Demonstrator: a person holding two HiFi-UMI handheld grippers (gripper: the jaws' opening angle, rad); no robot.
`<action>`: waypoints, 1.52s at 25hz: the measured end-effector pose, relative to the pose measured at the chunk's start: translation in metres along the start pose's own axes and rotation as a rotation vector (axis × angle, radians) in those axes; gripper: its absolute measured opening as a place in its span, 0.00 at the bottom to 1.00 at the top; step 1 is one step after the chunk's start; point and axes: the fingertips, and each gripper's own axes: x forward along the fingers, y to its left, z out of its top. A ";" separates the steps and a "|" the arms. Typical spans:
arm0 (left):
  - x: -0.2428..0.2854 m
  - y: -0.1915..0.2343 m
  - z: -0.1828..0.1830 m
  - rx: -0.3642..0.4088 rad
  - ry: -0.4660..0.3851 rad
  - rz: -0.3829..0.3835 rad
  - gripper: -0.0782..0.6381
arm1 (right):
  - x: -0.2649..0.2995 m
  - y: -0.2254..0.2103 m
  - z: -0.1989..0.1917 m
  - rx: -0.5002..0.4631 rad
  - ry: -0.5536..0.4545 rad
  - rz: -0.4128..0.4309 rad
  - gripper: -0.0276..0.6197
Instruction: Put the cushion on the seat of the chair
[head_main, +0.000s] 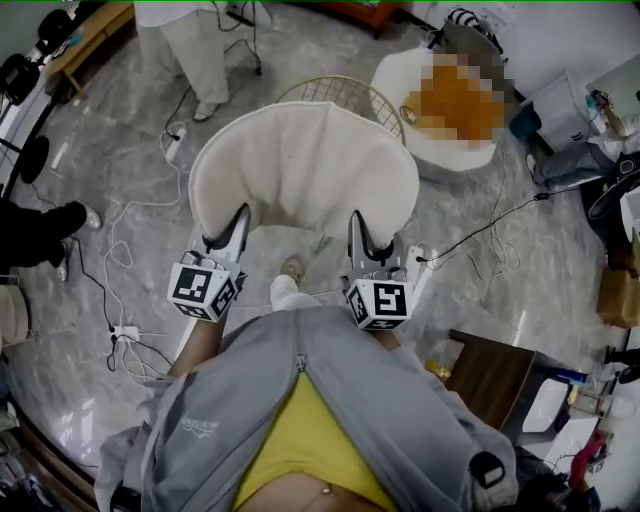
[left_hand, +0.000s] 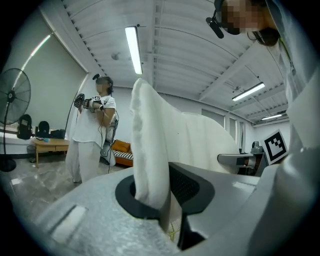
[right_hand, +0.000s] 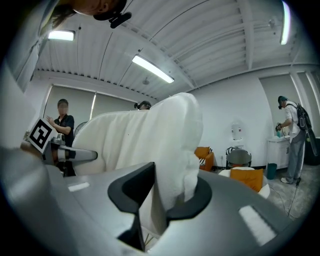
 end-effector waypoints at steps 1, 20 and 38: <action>0.016 0.006 0.003 0.001 0.005 -0.014 0.19 | 0.012 -0.007 0.001 0.003 0.000 -0.012 0.17; 0.166 0.028 -0.037 -0.050 0.201 -0.274 0.19 | 0.069 -0.082 -0.047 0.125 0.107 -0.258 0.17; 0.252 0.097 -0.144 -0.145 0.526 -0.373 0.19 | 0.151 -0.098 -0.157 0.260 0.381 -0.344 0.17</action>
